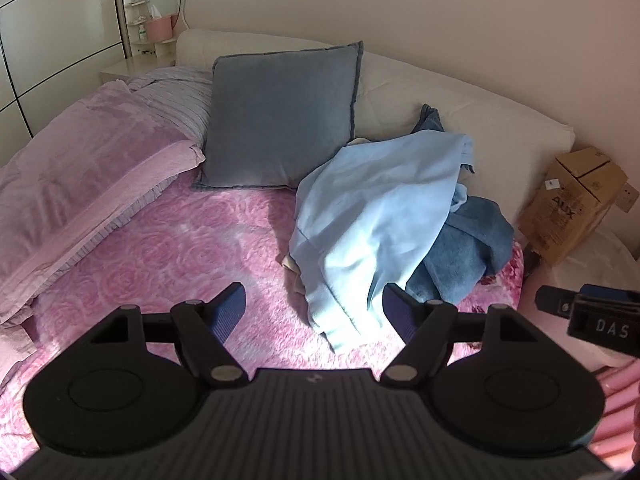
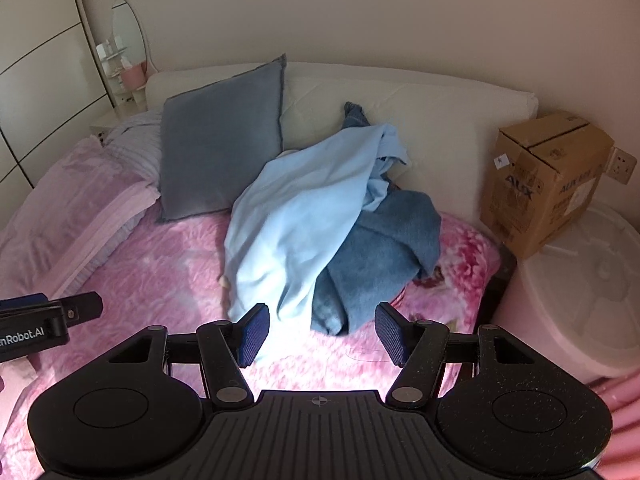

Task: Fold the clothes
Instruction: 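Grasp the light blue sweatshirt with both grippers and lift it off the pile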

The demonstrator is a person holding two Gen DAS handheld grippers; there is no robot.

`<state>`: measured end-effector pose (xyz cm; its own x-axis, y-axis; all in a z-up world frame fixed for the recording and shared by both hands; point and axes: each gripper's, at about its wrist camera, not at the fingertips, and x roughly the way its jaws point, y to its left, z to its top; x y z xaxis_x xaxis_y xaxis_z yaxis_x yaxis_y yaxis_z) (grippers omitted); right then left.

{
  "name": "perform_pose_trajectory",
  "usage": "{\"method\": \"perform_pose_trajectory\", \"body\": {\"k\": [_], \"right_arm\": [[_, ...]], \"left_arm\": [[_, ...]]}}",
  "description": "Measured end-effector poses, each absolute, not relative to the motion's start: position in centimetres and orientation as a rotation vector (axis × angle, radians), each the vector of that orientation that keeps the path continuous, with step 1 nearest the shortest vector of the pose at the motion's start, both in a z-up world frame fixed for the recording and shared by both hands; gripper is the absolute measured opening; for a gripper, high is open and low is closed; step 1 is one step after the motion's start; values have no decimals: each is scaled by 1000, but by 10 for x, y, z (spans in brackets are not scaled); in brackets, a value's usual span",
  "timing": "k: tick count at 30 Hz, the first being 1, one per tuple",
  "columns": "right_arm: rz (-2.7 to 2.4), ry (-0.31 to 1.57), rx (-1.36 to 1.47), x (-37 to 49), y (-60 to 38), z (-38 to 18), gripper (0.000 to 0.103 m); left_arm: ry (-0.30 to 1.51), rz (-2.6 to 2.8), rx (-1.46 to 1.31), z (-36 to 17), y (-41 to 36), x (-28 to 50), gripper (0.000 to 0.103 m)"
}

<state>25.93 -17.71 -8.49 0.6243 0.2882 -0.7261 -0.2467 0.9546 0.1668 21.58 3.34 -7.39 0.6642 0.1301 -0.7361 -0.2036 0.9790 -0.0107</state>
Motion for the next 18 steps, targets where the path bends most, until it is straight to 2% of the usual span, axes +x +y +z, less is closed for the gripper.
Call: {"method": "perform_pose_trajectory", "body": {"k": [18], "right_arm": [[287,934,20,401,-187,-121,62]], "left_arm": [[909,205,-84,-112,16,360,72]]}}
